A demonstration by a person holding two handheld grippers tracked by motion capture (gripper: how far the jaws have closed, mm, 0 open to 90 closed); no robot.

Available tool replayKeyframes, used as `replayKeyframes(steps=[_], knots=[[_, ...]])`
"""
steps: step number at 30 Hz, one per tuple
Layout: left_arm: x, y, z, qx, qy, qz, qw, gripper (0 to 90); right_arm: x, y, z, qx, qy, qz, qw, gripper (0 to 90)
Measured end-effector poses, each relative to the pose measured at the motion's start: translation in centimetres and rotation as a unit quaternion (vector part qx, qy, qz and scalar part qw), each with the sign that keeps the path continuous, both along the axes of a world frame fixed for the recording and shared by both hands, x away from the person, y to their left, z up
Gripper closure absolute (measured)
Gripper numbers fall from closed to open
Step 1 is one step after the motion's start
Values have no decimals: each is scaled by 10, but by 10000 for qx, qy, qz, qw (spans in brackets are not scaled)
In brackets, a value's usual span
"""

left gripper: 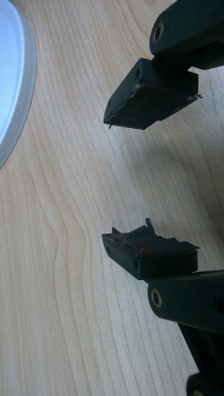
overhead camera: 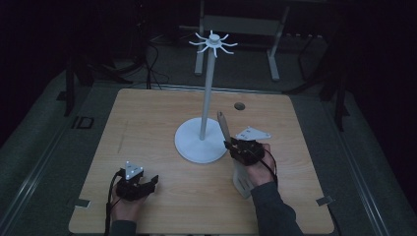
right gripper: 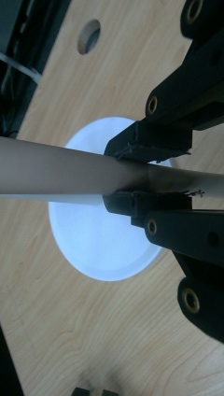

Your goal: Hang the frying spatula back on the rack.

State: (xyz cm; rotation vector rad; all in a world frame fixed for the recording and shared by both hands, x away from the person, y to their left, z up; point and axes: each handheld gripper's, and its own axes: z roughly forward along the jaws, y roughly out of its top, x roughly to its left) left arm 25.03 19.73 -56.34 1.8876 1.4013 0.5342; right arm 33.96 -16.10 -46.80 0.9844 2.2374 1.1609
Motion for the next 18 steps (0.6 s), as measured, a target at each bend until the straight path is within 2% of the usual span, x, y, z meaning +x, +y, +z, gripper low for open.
replayKeyframes(steps=[18], knots=[[0,1,0,11,-12,15,10000,373,-3,-7,22,258,-511,-17,9984,746]])
